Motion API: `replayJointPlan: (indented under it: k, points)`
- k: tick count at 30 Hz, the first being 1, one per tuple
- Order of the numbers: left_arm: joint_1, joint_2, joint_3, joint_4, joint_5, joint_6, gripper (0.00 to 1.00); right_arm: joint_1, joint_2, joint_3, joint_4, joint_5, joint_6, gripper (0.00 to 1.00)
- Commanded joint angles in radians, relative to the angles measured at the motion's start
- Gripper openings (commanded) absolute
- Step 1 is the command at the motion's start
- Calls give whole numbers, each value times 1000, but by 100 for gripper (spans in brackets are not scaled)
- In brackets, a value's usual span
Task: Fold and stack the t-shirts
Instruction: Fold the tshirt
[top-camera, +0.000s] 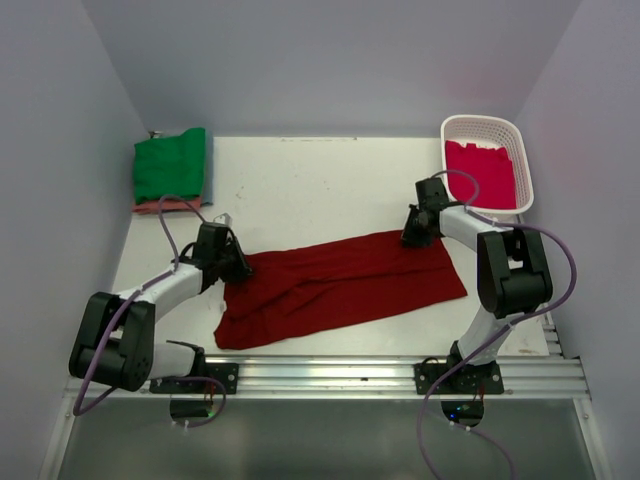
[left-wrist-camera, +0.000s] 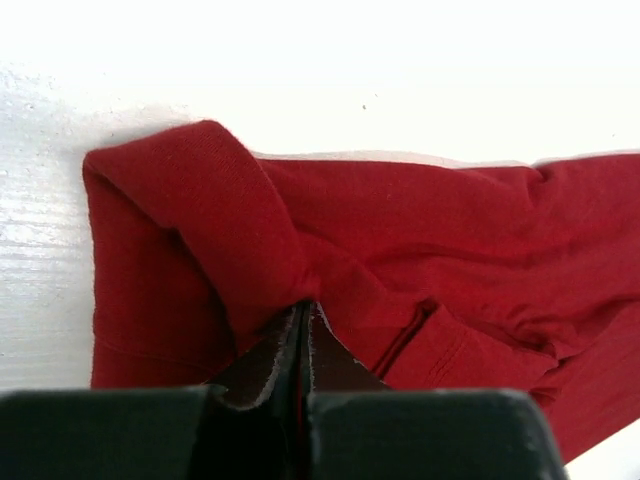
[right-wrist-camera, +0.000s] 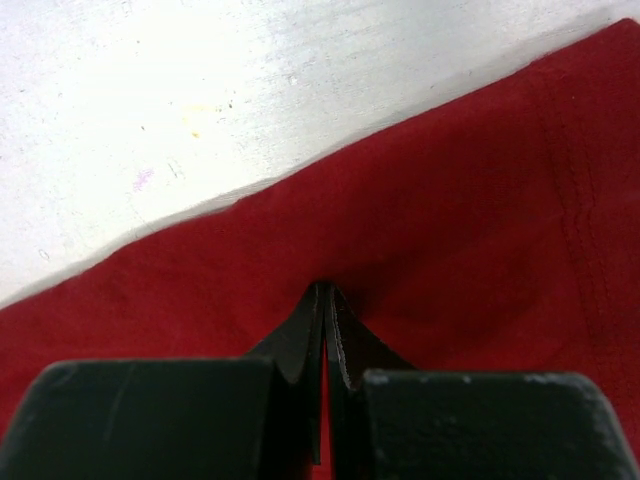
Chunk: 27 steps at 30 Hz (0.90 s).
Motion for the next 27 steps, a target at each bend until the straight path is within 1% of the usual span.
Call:
replayJointPlan:
  k: [1,2,3,4,5,6,7,8,9,10,11,12,14,17,23,25,27]
  points:
    - [-3,-6,3,63,-18,21,2,14,-17,25,5,12,-19,0]
    - [-3,-7,4,63,-10,24,2,17,-22,23,5,12,-20,0]
    - [-3,-15,4,73,-3,29,5,19,-33,23,6,12,-22,0]
    - [-3,-24,9,80,8,42,14,19,-40,20,9,12,-23,0]
    - [-3,-63,10,87,39,52,29,20,-48,22,17,12,-25,0]
    - [-3,-90,15,86,43,58,51,23,-69,20,20,12,-31,2]
    - [-6,-123,21,78,39,70,61,32,-80,14,26,12,-32,9]
    - [-9,-190,27,67,37,78,69,34,-94,11,35,12,-35,15]
    - [-11,-221,35,29,37,91,84,37,-121,3,38,9,-39,24]
    - [-11,-260,64,-3,45,101,89,43,-132,-1,42,12,-39,27]
    - [-11,-263,84,-41,53,110,92,45,-146,-6,42,12,-39,29]
    - [-11,-259,105,-127,68,118,93,46,-154,-10,39,12,-39,31]
    - [-15,-221,156,-234,125,145,93,48,-171,-15,37,12,-39,31]
    - [-41,-182,161,-293,160,173,91,48,-172,-18,32,27,-39,31]
    - [-144,-125,180,-423,114,214,87,48,-155,-20,31,22,-32,30]
    - [-214,-83,213,-448,62,220,87,49,-154,-23,34,19,-31,30]
    - [-266,-49,230,-459,50,233,87,49,-157,-23,35,19,-31,30]
